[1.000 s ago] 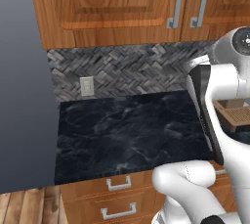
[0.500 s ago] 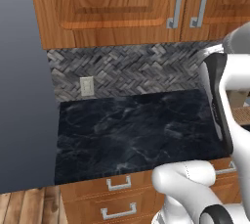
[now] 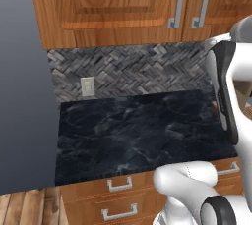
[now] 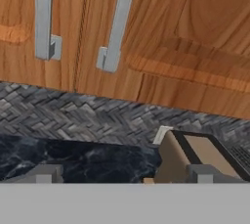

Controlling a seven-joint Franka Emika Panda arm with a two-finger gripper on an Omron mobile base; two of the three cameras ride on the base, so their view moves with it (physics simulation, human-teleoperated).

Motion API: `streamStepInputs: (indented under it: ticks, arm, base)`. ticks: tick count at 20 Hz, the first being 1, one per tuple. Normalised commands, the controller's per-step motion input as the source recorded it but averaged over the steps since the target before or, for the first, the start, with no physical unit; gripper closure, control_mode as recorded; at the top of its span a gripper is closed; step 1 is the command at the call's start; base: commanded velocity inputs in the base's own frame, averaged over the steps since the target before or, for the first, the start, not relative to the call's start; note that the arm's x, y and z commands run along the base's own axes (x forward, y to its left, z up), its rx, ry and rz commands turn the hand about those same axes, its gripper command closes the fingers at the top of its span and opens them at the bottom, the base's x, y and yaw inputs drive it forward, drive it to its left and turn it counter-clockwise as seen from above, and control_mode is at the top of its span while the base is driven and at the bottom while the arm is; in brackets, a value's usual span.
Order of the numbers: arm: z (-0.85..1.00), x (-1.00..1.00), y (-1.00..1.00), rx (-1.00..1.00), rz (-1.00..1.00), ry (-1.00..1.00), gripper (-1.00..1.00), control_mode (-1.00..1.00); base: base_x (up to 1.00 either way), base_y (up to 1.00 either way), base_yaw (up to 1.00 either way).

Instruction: Move the bowls from the cabinet to the plates on the dining table.

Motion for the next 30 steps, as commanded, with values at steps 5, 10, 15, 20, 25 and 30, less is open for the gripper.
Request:
streamStepInputs:
  ticks: [5, 10, 15, 20, 25, 30]
  arm:
    - [0.28, 0.02, 0.0, 0.03, 0.0, -0.04, -1.0, -1.0]
    - [0.23, 0.15, 0.0, 0.05, 0.0, -0.03, -1.0, -1.0]
    - [0.2, 0.2, 0.0, 0.02, 0.0, -0.02, -1.0, -1.0]
    - [0.16, 0.22, 0.0, 0.03, 0.0, -0.03, -1.0, -1.0]
    - [0.1, 0.29, 0.0, 0.05, 0.0, -0.03, -1.0, -1.0]
    - [0.01, 0.4, 0.0, 0.04, 0.0, -0.02, -1.0, -1.0]
  base:
    - [0.0, 0.0, 0.0]
    - [0.0, 0.0, 0.0]
    - [0.0, 0.0, 0.0]
    - [0.0, 0.0, 0.0]
    - [0.0, 0.0, 0.0]
    - [0.0, 0.0, 0.0]
